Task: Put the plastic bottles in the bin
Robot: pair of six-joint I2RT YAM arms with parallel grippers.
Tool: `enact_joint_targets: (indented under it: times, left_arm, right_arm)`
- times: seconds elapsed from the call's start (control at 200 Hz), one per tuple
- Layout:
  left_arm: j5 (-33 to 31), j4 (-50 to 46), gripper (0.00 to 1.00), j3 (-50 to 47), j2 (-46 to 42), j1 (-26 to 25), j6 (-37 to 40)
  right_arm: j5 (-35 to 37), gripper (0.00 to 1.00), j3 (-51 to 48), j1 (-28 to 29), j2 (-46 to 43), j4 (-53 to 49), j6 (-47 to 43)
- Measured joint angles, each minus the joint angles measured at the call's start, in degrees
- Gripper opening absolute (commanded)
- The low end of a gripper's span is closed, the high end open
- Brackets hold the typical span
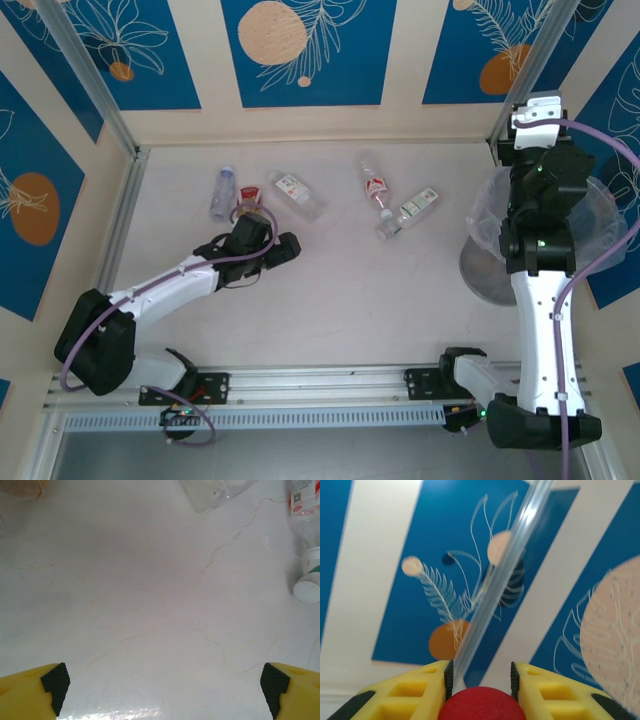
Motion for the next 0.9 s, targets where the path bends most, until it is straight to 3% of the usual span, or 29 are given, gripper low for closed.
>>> enact_joint_targets:
  times: [0.365, 0.9]
  left_arm:
    - [0.0, -0.2, 0.99, 0.0, -0.2, 0.0, 0.5]
    - [3.9, 2.1, 0.99, 2.1, 0.3, 0.0, 4.1]
  right_arm:
    - [7.5, 0.00, -7.6, -8.8, -2.2, -0.6, 6.9]
    - [7.9, 0.00, -16.2, -9.6, -1.7, -1.3, 3.5]
